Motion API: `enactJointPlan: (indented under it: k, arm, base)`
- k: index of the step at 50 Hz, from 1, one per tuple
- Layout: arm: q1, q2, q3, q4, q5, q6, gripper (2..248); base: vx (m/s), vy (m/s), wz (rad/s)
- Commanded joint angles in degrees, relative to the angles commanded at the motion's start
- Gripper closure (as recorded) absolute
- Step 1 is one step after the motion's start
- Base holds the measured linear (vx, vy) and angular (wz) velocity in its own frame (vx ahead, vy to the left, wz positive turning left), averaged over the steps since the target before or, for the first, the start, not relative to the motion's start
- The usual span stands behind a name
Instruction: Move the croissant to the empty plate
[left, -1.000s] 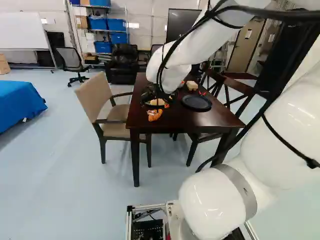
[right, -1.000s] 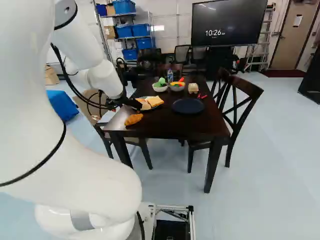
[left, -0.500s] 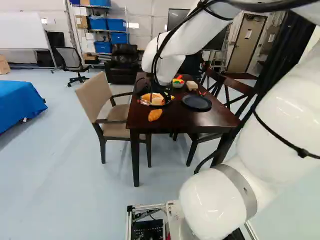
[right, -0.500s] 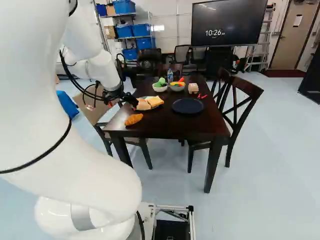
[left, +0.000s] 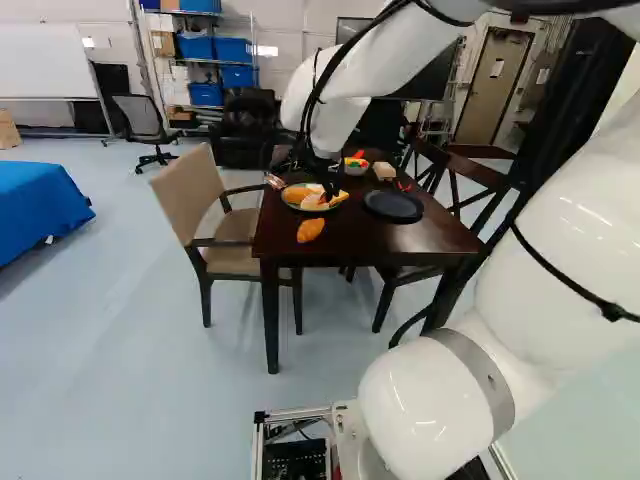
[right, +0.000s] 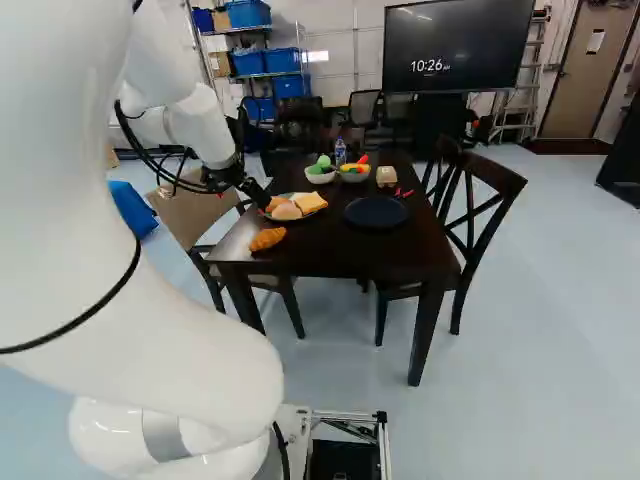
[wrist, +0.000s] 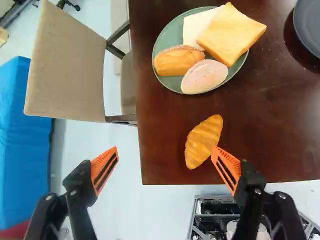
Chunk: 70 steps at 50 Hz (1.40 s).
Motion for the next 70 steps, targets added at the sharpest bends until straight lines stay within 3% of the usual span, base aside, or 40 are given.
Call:
enactJointPlan:
  k: [28, 50, 70]
  arm:
    - [0.0, 2.8, 0.0, -8.2, -1.3, 16.9, 3]
    - [0.0, 2.5, -0.3, -12.9, -1.5, 16.9, 3]
    - [0.2, -2.1, -4.3, -17.0, -3.7, 16.9, 3]
  base:
    - [0.000, 0.000, 0.000]
    - [0.000, 0.000, 0.000]
    - [0.000, 0.000, 0.000]
